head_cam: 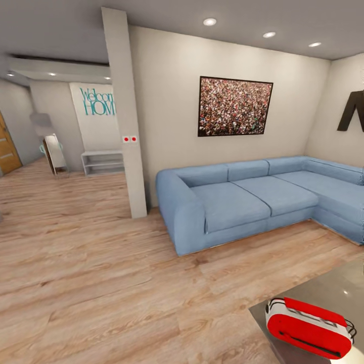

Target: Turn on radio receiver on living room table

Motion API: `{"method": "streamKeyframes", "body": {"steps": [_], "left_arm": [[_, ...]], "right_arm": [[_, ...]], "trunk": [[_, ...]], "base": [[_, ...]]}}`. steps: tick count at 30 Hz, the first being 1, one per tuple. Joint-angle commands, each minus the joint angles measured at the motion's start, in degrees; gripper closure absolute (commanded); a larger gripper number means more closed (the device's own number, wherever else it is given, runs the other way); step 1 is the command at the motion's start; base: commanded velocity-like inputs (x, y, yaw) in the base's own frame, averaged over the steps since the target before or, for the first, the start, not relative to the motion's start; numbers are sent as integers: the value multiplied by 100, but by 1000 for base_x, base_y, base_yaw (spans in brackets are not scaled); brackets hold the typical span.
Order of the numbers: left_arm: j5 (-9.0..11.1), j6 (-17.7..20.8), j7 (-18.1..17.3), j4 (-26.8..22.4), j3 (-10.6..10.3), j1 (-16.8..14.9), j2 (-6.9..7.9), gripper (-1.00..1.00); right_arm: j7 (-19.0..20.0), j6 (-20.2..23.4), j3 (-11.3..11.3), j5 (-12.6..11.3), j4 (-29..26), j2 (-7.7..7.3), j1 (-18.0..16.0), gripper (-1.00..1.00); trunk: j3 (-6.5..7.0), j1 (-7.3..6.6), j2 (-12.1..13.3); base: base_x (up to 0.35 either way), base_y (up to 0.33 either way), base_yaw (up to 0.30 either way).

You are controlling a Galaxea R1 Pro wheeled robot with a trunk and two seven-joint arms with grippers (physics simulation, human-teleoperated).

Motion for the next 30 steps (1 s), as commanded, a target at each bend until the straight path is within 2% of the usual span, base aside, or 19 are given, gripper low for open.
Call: {"method": "streamKeyframes", "body": {"steps": [1,30], "left_arm": [[0,0,0,0,0,3,0,-100],[-18,-10,-6,-10,0,1,-6,-100]], "right_arm": [[0,0,0,-2,0,-1,-1,-100],[7,13,3,3,0,-7,2,-100]], "trunk": [[0,0,0],[0,0,0]], "base": [[212,23,-189],[20,7,-268]]}}
